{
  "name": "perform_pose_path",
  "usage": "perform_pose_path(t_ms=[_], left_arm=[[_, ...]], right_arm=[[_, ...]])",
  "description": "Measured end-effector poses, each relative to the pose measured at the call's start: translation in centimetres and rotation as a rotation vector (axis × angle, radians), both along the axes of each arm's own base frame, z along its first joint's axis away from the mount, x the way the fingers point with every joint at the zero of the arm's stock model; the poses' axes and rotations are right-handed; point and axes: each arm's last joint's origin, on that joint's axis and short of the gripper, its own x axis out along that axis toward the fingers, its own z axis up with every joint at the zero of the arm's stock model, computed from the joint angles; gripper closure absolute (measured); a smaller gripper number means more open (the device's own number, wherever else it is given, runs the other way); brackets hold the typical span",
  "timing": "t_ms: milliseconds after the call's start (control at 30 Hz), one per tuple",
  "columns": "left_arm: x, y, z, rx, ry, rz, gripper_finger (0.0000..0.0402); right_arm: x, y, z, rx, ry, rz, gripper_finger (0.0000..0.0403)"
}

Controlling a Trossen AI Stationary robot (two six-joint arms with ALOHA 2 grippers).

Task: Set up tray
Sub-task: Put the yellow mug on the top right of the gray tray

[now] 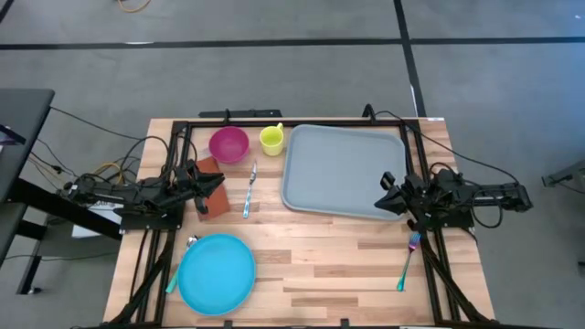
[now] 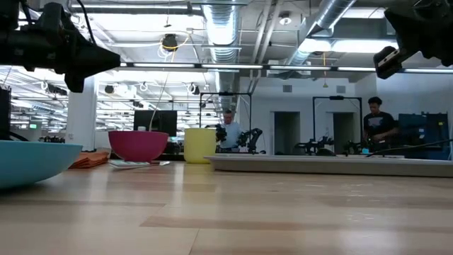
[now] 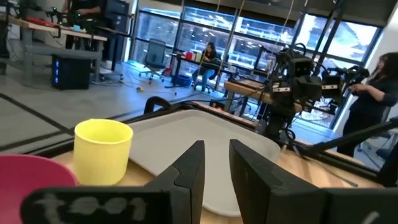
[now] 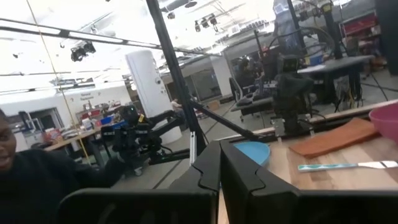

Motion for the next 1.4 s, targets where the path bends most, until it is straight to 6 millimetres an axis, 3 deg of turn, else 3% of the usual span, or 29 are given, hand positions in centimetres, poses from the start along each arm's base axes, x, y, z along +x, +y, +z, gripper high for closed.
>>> perform_pose_path(t_ms=[333,500,700,867,1400], left_arm=[[0.0,0.0,-0.2,0.006,0.024,0.001,0.0340],[0.0,0.0,-0.2,0.006,0.026,0.001,0.0340],[0.0,0.0,-0.2,0.005,0.028,0.002,0.0340],[0.0,0.0,-0.2,0.003,0.029,0.001,0.0340],[0.0,0.0,-0.3,0.003,0.029,0.002,0.0340]], right_arm=[[0.0,0.0,-0.1,-0.005,0.007,-0.008,0.0403],[0.1,-0.6,0.2,-0.117,-0.052,-0.247,0.0403],[-0.1,-1.3,0.8,-0.069,-0.099,-0.482,0.0403],[-0.3,-1.3,1.4,0.003,-0.161,-0.483,0.0403],[-0.7,-1.4,2.3,-0.140,-0.265,-0.548,0.0403]])
